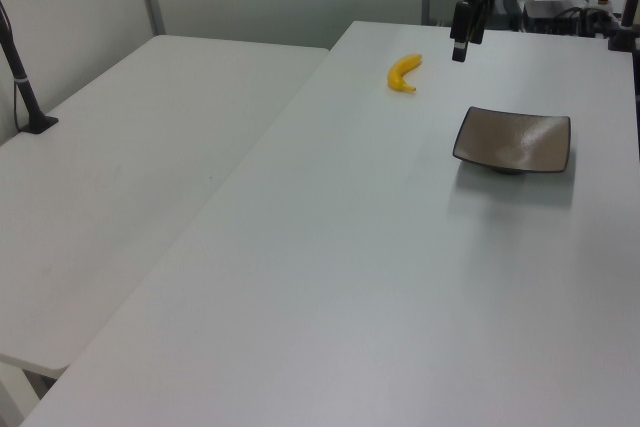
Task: Bananas placed on a ceramic plate
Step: 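Move the open gripper over toward the yellow banana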
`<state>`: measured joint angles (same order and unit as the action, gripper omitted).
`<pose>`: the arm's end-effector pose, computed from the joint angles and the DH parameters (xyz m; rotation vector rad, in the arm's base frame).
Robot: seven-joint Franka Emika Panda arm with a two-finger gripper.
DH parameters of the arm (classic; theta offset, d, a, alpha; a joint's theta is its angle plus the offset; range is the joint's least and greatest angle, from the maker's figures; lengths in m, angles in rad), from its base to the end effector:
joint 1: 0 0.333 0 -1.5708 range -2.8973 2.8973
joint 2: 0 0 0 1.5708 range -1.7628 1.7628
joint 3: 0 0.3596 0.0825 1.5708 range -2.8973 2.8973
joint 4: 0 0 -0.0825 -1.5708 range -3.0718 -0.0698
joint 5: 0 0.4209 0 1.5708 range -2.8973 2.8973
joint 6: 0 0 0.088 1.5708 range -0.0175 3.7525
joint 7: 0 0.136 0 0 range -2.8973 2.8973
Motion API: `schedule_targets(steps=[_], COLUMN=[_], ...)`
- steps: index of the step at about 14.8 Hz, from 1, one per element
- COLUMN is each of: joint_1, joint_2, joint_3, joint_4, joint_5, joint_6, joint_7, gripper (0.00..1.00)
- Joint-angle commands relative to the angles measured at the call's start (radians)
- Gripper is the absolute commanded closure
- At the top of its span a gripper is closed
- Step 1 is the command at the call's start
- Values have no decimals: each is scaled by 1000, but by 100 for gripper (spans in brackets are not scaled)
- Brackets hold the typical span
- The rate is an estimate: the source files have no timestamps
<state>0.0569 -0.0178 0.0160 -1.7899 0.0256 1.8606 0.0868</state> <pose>0.6029 0.0468 0.5630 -3.1070 0.0313 -0.1341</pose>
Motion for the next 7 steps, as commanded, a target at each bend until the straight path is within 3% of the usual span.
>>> schedule_targets(steps=[1,7], joint_1=[5,1], joint_2=[4,4], joint_3=[-10,-8], joint_4=[-20,-20], joint_5=[-9,-6], joint_6=[-9,-15], joint_7=[30,33], gripper=[0,0])
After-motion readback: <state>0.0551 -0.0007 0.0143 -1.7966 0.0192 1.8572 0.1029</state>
